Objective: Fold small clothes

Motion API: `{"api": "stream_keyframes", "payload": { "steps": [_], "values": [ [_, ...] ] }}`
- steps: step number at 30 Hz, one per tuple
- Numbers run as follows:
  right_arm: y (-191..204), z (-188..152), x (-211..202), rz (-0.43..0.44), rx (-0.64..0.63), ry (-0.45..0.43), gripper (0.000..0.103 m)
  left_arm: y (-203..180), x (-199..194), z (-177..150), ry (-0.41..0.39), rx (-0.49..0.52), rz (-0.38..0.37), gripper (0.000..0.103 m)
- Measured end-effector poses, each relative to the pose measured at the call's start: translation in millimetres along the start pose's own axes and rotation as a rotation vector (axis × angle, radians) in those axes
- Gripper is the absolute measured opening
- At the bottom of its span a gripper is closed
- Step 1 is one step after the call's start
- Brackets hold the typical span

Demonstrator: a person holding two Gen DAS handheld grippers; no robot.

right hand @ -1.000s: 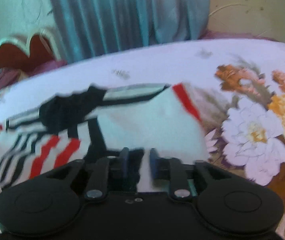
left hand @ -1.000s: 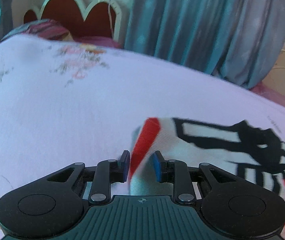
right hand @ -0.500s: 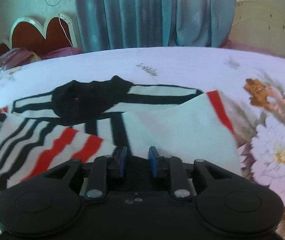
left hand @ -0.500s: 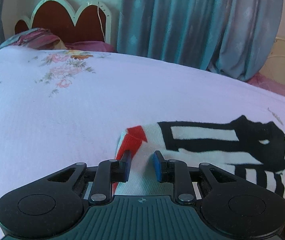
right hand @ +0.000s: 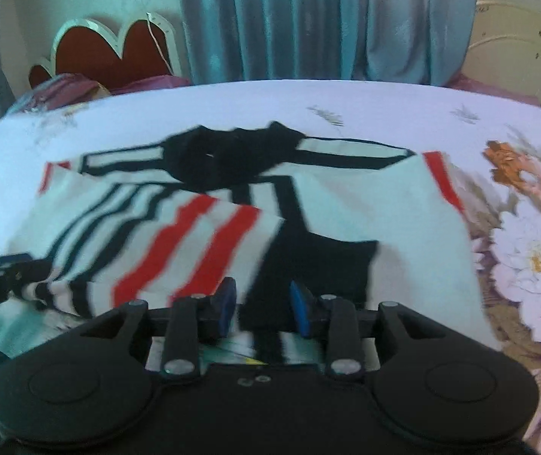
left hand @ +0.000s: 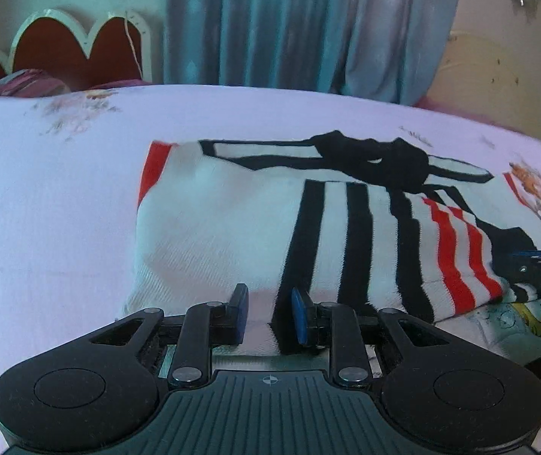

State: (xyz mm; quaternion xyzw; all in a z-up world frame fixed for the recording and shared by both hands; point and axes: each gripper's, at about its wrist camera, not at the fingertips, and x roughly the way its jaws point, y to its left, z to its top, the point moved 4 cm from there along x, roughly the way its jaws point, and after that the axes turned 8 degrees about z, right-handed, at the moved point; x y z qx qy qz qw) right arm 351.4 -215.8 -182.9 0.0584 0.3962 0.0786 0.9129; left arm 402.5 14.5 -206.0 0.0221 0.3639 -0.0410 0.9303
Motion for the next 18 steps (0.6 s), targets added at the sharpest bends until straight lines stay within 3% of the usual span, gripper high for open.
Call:
{"api": "stream_keyframes", "payload": {
  "steps": [9,14,18],
  "values": [
    [-11,-10,-17,-0.006,0.012,0.024,0.033,-3,-24,2,0.016,-0.003,0.041,0.025],
    [1,-18,-40,0.071,0.031,0.011,0.038,-24,-54,-5,0.007,0.001,-0.018,0.025],
    [26,-35,-49,0.143,-0.015,0.043,0.038,-53,-67,-27,0.048,0.014,-0.085,0.026]
  ]
}}
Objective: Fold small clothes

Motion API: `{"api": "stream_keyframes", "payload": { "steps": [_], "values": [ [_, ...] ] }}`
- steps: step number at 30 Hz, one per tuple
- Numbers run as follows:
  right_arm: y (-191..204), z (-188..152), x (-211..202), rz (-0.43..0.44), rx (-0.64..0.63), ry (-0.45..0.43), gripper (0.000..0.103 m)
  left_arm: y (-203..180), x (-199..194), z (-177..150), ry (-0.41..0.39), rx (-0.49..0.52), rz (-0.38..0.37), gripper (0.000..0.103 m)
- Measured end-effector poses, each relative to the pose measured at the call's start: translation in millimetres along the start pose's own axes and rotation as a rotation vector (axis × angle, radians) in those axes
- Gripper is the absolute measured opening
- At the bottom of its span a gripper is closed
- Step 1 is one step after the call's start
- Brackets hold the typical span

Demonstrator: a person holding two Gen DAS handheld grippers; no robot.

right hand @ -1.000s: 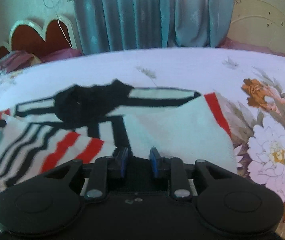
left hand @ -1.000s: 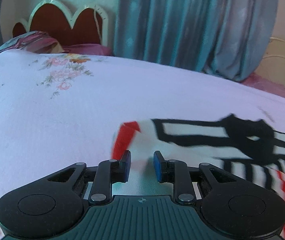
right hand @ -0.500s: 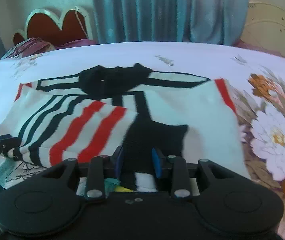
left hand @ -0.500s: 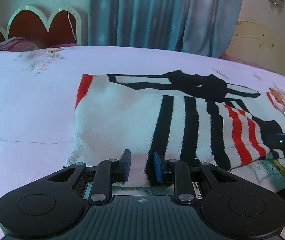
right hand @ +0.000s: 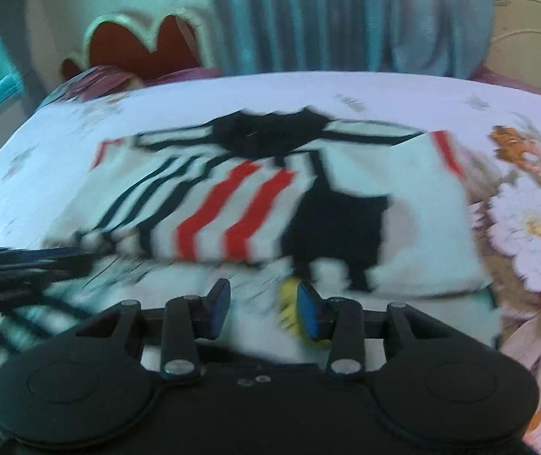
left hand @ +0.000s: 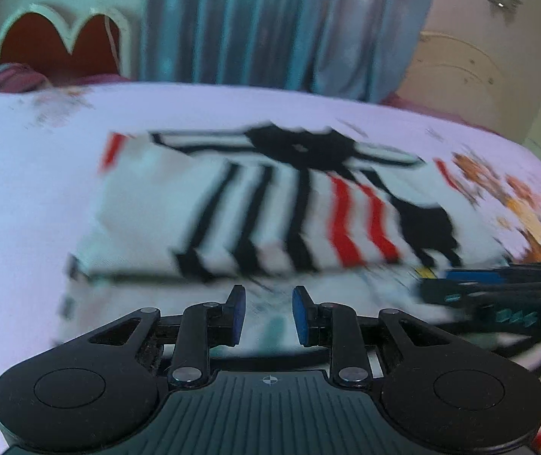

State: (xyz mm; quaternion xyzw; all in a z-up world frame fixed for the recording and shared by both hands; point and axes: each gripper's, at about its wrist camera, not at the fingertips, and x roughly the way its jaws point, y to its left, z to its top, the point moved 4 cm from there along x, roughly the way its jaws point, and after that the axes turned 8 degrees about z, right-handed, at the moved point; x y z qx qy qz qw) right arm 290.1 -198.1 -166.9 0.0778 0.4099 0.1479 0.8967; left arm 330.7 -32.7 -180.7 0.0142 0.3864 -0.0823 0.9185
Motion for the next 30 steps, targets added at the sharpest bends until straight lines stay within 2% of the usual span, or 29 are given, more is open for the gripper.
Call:
{"api": "stream_keyframes", "payload": {
  "steps": [3,5,8,10,16,20,22,26,30],
  "values": [
    [16,-15,3,0.045,-0.037,0.043,0.037,-15,1,-20,0.034,0.026,-0.012,0.026],
    [22,-27,3,0.048,-0.07,0.072,0.037,-16,-2,-34,0.03,0.054,0.01,0.026],
    [21,-42,-3,-0.004,-0.177,0.081,0.038,-7,-12,-49,0.012,0.097,0.054,0.026],
    [13,-48,-11,-0.041,-0.202,0.073,0.041,1,-20,-56,0.01,0.12,0.082,0.026],
    [-27,-65,-40,-0.102,-0.083,0.054,0.042,29,-39,-69,0.033,0.085,0.119,0.027],
    [-26,-77,-54,-0.155,-0.032,0.05,0.042,36,-48,-76,0.047,0.067,0.13,0.027],
    [-15,-82,-64,-0.134,0.001,0.031,0.042,35,-57,-77,0.053,0.05,0.1,0.027],
    [25,-93,-73,-0.058,0.039,0.011,0.042,21,-75,-87,0.053,0.057,-0.015,0.027],
    [61,-106,-69,-0.047,-0.002,0.039,0.042,16,-85,-110,0.07,0.085,-0.052,0.032]
  ]
}}
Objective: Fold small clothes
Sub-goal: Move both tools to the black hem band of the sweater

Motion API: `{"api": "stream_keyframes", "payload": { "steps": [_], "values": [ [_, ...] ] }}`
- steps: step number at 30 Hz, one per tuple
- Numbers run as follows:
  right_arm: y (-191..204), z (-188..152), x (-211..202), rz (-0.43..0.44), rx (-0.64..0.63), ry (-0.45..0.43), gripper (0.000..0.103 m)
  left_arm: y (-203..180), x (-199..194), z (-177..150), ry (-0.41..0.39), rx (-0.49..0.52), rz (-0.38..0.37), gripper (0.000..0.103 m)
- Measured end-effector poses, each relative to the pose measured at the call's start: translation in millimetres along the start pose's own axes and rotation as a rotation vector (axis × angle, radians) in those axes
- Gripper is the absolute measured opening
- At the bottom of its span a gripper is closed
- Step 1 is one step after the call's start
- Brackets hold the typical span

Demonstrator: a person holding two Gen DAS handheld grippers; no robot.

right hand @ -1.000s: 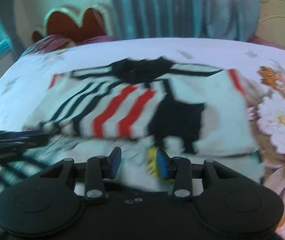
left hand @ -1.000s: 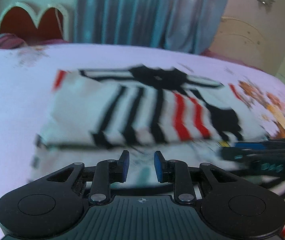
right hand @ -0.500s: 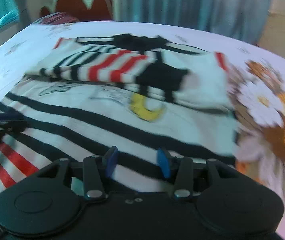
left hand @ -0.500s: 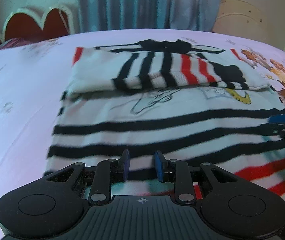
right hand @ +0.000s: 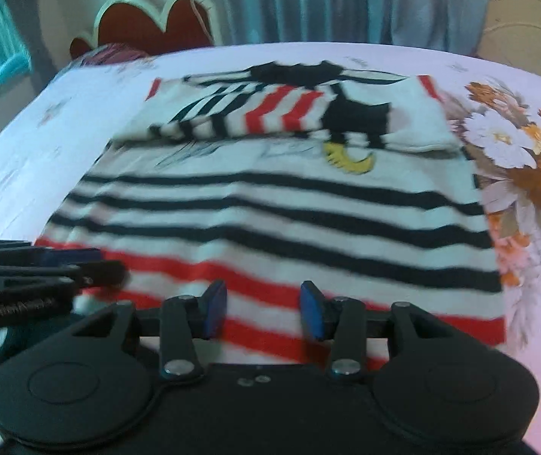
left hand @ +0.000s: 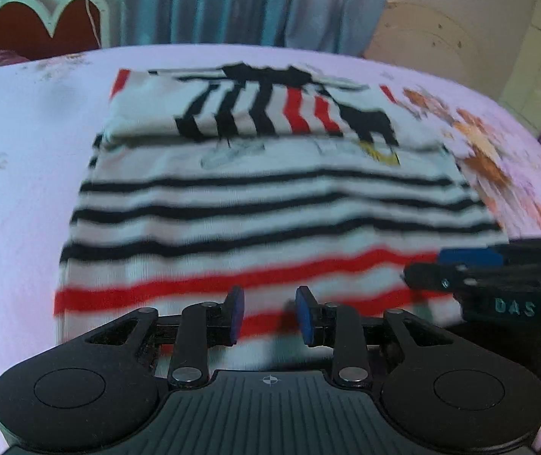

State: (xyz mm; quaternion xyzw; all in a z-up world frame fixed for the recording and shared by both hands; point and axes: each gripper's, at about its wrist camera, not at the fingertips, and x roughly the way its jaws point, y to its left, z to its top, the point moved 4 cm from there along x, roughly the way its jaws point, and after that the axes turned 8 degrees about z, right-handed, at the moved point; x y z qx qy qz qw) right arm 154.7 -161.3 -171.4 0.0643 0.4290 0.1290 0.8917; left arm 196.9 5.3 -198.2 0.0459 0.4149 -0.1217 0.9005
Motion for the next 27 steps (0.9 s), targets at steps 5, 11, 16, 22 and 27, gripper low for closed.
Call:
{"api": "stream_keyframes", "payload": {
  "steps": [5,11,16,22,27],
  "values": [
    [-7,-27,-8,-0.109,0.005,0.03,0.042,15,-17,-28,-0.013,0.058,0.01,0.032],
    [-25,-47,-34,-0.198,0.069,0.021,0.044,34,-31,-38,0.002,0.009,0.02,0.032],
    [-11,-54,-47,-0.18,0.087,-0.02,0.049,31,-37,-44,0.002,0.006,0.036,0.044],
    [-9,-68,-46,-0.226,0.088,-0.004,0.052,27,-43,-48,-0.003,0.028,0.055,0.06],
    [-15,-71,-61,-0.262,0.111,-0.03,0.062,32,-48,-49,-0.007,-0.007,0.067,0.064]
  ]
}}
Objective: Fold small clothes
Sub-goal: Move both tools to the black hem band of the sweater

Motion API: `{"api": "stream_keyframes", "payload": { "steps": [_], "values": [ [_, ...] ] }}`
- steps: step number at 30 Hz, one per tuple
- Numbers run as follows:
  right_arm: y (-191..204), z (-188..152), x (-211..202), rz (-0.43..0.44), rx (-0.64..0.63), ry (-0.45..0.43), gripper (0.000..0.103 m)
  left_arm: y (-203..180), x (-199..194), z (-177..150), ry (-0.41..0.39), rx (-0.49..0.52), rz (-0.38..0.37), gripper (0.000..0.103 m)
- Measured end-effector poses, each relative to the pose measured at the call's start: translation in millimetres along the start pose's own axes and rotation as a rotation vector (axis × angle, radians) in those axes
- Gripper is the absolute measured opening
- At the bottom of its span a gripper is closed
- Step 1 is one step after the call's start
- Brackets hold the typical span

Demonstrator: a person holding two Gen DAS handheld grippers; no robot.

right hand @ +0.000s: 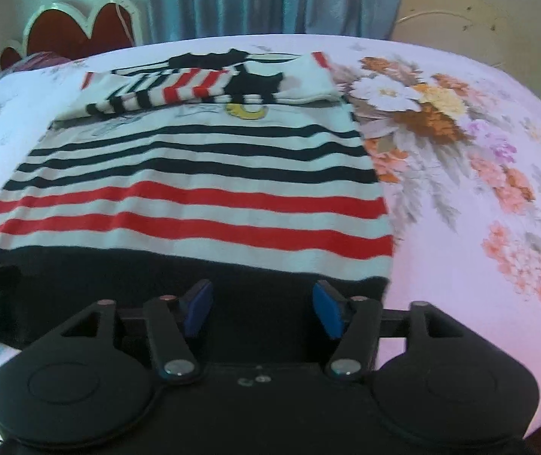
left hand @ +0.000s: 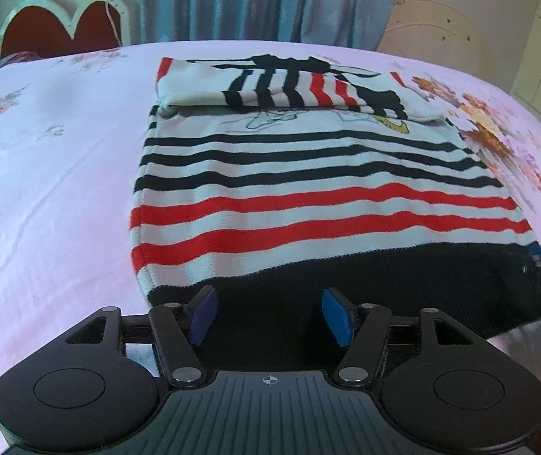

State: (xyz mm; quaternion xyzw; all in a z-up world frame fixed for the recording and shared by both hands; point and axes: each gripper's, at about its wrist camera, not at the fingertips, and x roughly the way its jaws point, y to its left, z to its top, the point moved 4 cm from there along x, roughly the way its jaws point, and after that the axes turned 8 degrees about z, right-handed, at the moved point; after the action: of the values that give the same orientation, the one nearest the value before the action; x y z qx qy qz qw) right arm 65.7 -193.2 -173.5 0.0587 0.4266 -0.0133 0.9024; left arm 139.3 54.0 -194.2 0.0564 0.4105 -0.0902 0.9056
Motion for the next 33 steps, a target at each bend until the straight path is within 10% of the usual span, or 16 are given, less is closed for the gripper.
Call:
{"api": "stream_keyframes", "payload": {
  "steps": [19,24,33],
  "values": [
    [-48,-2,-21,-0.038,0.132,-0.032,0.066,25,-13,-6,-0.025,-0.055,-0.029,0.069],
    [-24,18,-21,0.068,0.058,-0.071,0.024,18,-14,13,-0.047,-0.086,-0.075,0.069],
    [35,13,18,0.175,-0.082,0.03,0.028,5,14,0,0.004,-0.027,-0.001,0.069]
  ]
}}
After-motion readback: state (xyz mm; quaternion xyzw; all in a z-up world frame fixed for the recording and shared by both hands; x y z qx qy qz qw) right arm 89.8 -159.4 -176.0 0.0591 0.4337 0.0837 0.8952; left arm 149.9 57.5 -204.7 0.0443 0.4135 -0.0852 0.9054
